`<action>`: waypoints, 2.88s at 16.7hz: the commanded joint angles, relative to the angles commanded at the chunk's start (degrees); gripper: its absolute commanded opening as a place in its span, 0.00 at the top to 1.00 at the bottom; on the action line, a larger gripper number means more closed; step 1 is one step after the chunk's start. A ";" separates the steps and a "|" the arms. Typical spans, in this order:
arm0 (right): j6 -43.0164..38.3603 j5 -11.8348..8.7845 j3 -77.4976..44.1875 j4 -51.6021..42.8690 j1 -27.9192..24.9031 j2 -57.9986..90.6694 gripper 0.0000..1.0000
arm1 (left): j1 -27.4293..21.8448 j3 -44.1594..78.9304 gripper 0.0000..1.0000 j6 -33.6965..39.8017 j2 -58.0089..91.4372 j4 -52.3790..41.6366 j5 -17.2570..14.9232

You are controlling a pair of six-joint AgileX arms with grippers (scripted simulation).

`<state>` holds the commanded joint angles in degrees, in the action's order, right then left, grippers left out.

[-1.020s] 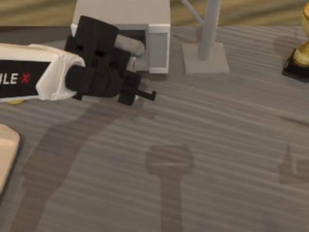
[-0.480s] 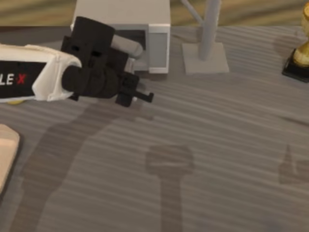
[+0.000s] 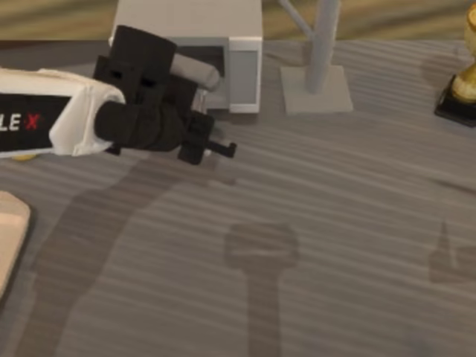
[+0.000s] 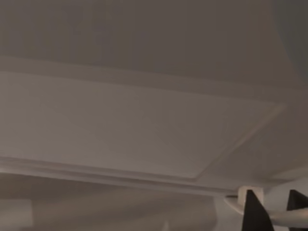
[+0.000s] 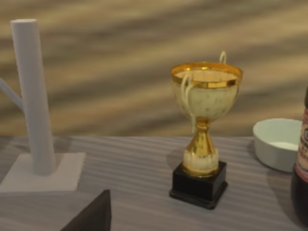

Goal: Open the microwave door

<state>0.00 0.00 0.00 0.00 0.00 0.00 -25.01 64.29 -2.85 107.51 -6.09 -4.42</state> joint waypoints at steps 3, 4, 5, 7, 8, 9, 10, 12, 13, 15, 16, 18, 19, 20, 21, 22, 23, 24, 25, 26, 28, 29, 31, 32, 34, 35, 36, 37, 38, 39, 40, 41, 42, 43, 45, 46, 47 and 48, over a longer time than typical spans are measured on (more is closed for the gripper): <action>0.00 0.00 0.00 0.00 0.00 0.00 0.00 | 0.00 0.00 1.00 0.00 0.00 0.00 0.00; 0.00 0.00 0.00 0.00 0.00 0.00 0.00 | 0.00 0.00 1.00 0.00 0.00 0.00 0.00; 0.00 0.00 0.00 0.00 0.00 0.00 0.00 | 0.00 0.00 1.00 0.00 0.00 0.00 0.00; 0.00 0.00 0.00 0.00 0.00 0.00 0.00 | 0.00 0.00 1.00 0.00 0.00 0.00 0.00; 0.00 0.00 0.00 0.00 0.00 0.00 0.00 | 0.00 0.00 1.00 0.00 0.00 0.00 0.00; 0.00 0.00 0.00 0.00 0.00 0.00 0.00 | 0.00 0.00 1.00 0.00 0.00 0.00 0.00; 0.00 0.00 0.00 0.00 0.00 0.00 0.00 | 0.00 0.00 1.00 0.00 0.00 0.00 0.00; 0.00 0.00 0.00 0.00 0.00 0.00 0.00 | -0.37 -0.01 1.00 0.16 0.02 -0.06 -0.56; 0.00 0.00 0.00 0.00 0.00 0.00 0.00 | -0.11 -0.29 1.00 -0.38 -0.12 -0.11 -0.90; 0.00 0.00 0.00 0.00 0.00 0.00 0.00 | 0.49 -0.85 1.00 -1.65 -0.60 -0.10 -1.79; 0.00 0.00 0.00 0.00 0.00 0.00 0.00 | 0.80 -1.04 1.00 -2.21 -0.88 -0.03 -2.21; 0.00 0.00 0.00 0.00 0.00 0.00 0.00 | 1.42 -1.61 1.00 -3.64 -1.38 0.00 -3.19; 0.00 0.00 0.00 0.00 0.00 0.00 0.00 | 1.74 -1.93 1.00 -4.24 -1.54 -0.05 -3.63; 0.00 0.00 0.00 0.00 0.00 0.00 0.00 | 1.86 -2.06 1.00 -4.53 -1.61 -0.07 -3.84; 0.00 0.00 0.00 0.00 0.00 0.00 0.00 | 1.86 -2.06 1.00 -4.53 -1.61 -0.07 -3.84; 0.00 0.00 0.00 0.00 0.00 0.00 0.00 | 1.86 -2.06 1.00 -4.53 -1.61 -0.07 -3.84; 0.00 0.00 0.00 0.00 0.00 0.00 0.00 | 1.86 -2.06 1.00 -4.53 -1.61 -0.07 -3.84; 0.00 0.00 0.00 0.00 0.00 0.00 0.00 | 1.86 -2.06 1.00 -4.53 -1.61 -0.07 -3.84; 0.00 0.00 0.00 0.00 0.00 0.00 0.00 | 1.86 -2.06 1.00 -4.53 -1.61 -0.07 -3.84; 0.00 0.00 0.00 0.00 0.00 0.00 0.00 | 1.86 -2.06 1.00 -4.53 -1.61 -0.07 -3.84; 0.00 0.00 0.00 0.00 0.00 0.00 0.00 | 1.86 -2.06 1.00 -4.53 -1.61 -0.07 -3.84; 0.00 0.00 0.00 0.00 0.00 0.00 0.00 | 1.86 -2.06 1.00 -4.53 -1.61 -0.07 -3.84; 0.00 0.00 0.00 0.00 0.00 0.00 0.00 | 1.86 -2.06 1.00 -4.53 -1.61 -0.07 -3.84; 0.00 0.00 0.00 0.00 0.00 0.00 0.00 | 1.86 -2.06 1.00 -4.53 -1.61 -0.07 -3.84; 0.00 0.00 0.00 0.00 0.00 0.00 0.00 | 1.86 -2.06 1.00 -4.53 -1.61 -0.07 -3.84; 0.00 0.00 0.00 0.00 0.00 0.00 0.00 | 1.86 -2.06 1.00 -4.53 -1.61 -0.07 -3.84; 0.00 0.00 0.00 0.00 0.00 0.00 0.00 | 1.86 -2.06 1.00 -4.53 -1.61 -0.07 -3.84; 0.00 0.00 0.00 0.00 0.00 0.00 0.00 | 1.86 -2.06 1.00 -4.53 -1.61 -0.07 -3.84; 0.00 0.00 0.00 0.00 0.00 0.00 0.00 | 1.86 -2.06 1.00 -4.53 -1.61 -0.07 -3.84; 0.00 0.00 0.00 0.00 0.00 0.00 0.00 | 1.86 -2.06 1.00 -4.53 -1.61 -0.07 -3.84; 0.00 0.00 0.00 0.00 0.00 0.00 0.00 | 1.86 -2.06 1.00 -4.53 -1.61 -0.07 -3.84; 0.00 0.00 0.00 0.00 0.00 0.00 0.00 | 1.86 -2.06 1.00 -4.53 -1.61 -0.07 -3.84; 0.00 0.00 0.00 0.00 0.00 0.00 0.00 | 1.86 -2.06 1.00 -4.53 -1.61 -0.07 -3.84; 0.00 0.00 0.00 0.00 0.00 0.00 0.00 | 1.86 -2.06 1.00 -4.53 -1.61 -0.07 -3.84; 0.00 0.00 0.00 0.00 0.00 0.00 0.00 | 1.41 -2.03 1.00 -4.24 -1.57 -0.10 -4.29; 0.00 0.00 0.00 0.00 0.00 0.00 0.00 | 1.51 -2.10 1.00 -4.37 -1.60 -0.14 -4.39; 0.00 0.00 0.00 0.00 0.00 0.00 0.00 | 1.77 -2.32 1.00 -4.88 -1.71 -0.25 -4.72; 0.00 0.00 0.00 0.00 0.00 0.00 0.00 | 2.06 -2.56 1.00 -5.59 -1.89 -0.34 -5.17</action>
<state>0.00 0.00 0.00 0.00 0.00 0.00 -22.95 61.74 -8.44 105.62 -6.43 -9.60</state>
